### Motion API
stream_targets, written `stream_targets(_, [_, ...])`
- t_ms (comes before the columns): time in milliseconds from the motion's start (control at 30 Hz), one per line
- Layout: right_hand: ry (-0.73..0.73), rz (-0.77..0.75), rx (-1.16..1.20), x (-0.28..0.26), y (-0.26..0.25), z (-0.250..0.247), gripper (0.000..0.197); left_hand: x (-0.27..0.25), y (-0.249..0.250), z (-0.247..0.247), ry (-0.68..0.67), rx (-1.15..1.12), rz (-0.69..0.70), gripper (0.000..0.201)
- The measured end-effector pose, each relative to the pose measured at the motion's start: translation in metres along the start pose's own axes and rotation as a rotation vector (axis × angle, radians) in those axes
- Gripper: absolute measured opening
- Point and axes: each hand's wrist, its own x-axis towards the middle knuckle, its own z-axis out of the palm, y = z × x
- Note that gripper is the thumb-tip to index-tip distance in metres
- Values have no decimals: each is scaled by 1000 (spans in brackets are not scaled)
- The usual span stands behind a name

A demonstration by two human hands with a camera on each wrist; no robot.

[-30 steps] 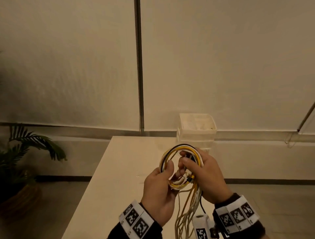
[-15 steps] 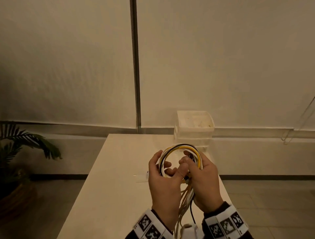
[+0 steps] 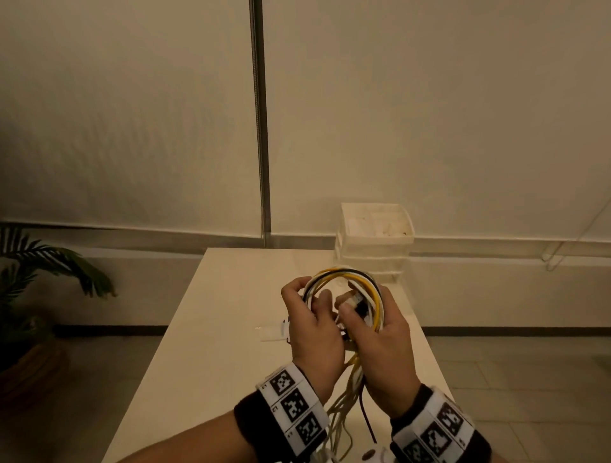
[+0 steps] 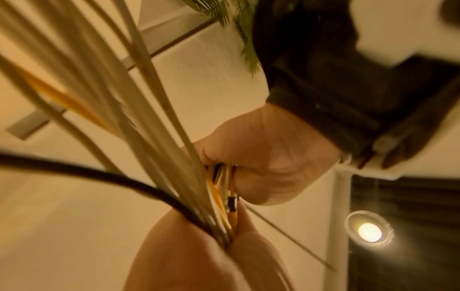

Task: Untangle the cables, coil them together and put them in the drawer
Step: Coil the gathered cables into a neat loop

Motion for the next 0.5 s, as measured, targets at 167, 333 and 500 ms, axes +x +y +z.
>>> stream_targets(167, [2, -138, -268, 3, 4, 11, 24, 10, 1, 1, 90, -1, -75, 24])
stream_targets(333, [34, -55, -35, 0, 7, 18, 34, 15, -1, 1, 158, -55, -193, 22])
stream_targets(500, [77, -148, -284, 13, 12, 14, 16, 6, 3, -4, 46, -119, -258, 12])
